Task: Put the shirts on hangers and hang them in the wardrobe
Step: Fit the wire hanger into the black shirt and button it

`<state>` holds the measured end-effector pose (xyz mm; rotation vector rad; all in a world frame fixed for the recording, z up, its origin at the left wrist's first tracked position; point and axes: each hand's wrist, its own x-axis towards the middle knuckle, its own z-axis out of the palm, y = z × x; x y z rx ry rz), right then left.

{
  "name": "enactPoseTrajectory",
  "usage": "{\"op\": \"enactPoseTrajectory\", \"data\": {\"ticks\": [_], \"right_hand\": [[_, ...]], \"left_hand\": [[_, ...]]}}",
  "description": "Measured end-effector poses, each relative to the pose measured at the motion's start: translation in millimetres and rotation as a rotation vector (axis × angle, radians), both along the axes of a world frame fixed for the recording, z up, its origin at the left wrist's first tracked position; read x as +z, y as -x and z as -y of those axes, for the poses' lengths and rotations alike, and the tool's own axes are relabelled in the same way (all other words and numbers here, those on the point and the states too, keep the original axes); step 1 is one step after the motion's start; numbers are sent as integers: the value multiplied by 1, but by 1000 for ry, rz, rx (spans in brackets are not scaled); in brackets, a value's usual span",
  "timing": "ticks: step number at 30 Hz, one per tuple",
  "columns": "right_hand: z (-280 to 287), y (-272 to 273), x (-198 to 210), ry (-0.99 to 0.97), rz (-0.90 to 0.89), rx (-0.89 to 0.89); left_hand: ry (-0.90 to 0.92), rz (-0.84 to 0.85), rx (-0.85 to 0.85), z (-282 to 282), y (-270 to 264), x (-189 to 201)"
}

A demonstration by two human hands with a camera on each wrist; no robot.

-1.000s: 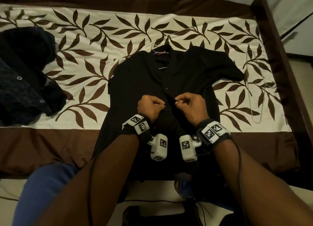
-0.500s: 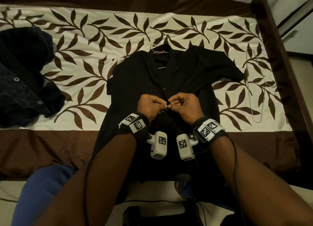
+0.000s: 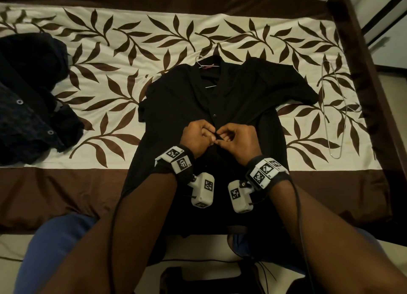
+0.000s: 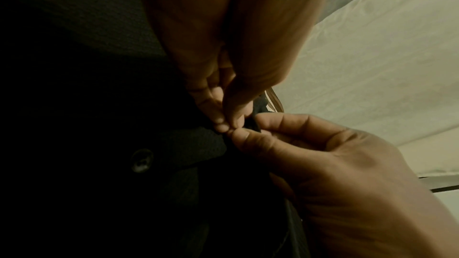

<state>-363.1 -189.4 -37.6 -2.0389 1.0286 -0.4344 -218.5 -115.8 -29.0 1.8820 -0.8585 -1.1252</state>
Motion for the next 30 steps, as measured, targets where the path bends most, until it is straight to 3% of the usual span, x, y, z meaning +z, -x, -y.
{"op": "enactPoseTrajectory", "data": {"ticks": [9,13,23,30], "right_hand": [[-2,-3,-5,214,-120,47],[-1,-2,-11,148,-62,37],[3,-2,-14,-116,100,-21],[2,-2,-14,-88,99,-8]], "left_hand": [[-67,-25,68,8,-1,-6],[-79,-78,107,10,-2,-9],[-34,9,-45,14,-8,-12],[-50,-16,-1,13,-7,-20]]}}
